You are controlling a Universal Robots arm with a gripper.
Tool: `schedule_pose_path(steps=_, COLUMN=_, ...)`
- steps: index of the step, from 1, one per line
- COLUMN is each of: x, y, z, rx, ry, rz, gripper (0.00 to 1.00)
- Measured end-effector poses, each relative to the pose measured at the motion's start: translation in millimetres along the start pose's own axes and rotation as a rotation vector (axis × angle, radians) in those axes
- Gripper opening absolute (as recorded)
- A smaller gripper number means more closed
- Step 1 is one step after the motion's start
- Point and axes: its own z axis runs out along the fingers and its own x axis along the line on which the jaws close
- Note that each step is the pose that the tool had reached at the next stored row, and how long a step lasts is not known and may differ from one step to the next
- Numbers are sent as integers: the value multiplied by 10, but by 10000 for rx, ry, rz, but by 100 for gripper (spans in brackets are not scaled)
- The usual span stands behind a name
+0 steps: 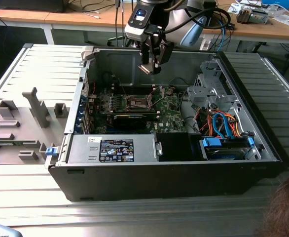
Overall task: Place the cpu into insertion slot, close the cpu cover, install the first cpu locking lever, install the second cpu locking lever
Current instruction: 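Place the cpu into insertion slot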
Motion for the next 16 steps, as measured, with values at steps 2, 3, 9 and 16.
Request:
schedule_pose_path(steps=2, x=0, y=0, z=0, rx=1, ry=0, rz=16, gripper=55)
schedule_pose_path(steps=3, x=0, y=0, z=0, rx=1, ry=-1, rz=21, gripper=55)
schedule_pose_path(steps=9, x=0, y=0, z=1, rx=3, ry=-2, rz=66, gripper=55)
schedule_pose_path(steps=16, x=0, y=0, z=1, rx=4, ry=-4, rz=98, gripper=55)
